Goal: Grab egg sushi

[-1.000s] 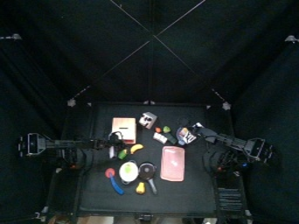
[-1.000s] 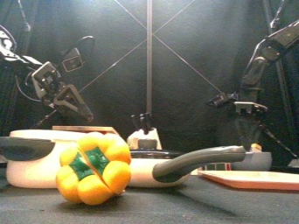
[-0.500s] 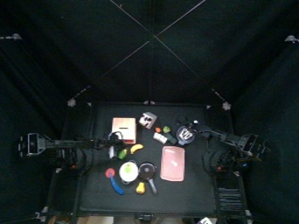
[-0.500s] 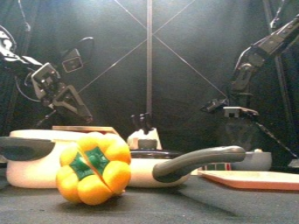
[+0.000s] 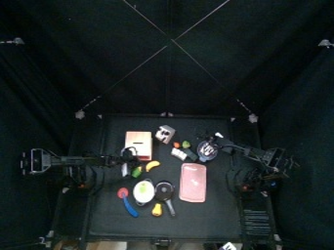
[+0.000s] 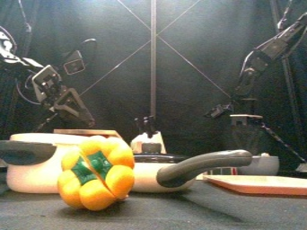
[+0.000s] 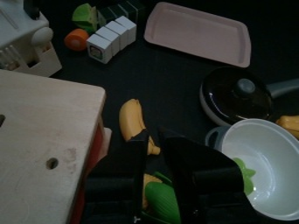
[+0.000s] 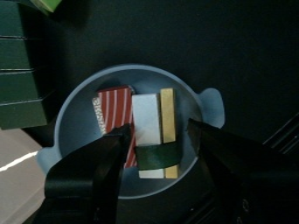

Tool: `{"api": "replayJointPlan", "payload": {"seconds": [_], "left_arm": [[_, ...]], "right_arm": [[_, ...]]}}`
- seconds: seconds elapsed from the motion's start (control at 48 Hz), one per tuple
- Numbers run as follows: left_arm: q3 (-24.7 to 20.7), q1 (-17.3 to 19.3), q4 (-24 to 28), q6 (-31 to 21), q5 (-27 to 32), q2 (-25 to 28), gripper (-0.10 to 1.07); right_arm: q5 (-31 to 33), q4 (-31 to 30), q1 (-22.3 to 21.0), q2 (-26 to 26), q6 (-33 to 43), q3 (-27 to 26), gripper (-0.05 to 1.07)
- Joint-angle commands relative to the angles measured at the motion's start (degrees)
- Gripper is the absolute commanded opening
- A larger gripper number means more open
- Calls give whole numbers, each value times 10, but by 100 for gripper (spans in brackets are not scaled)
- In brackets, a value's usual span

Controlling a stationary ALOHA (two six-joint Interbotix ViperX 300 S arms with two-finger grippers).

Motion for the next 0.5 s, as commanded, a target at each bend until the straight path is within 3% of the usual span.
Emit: {"api": "replayJointPlan", "payload": {"seconds": [0.0,0.479], "left_arm": [[-5,2,-1,0,-2,0,63],[-5,2,-1,0,-2,0,63]], "right_arm": [[1,-2,3,1,-1,-11,88],[1,-4,5,26,-4,-12,85]]}}
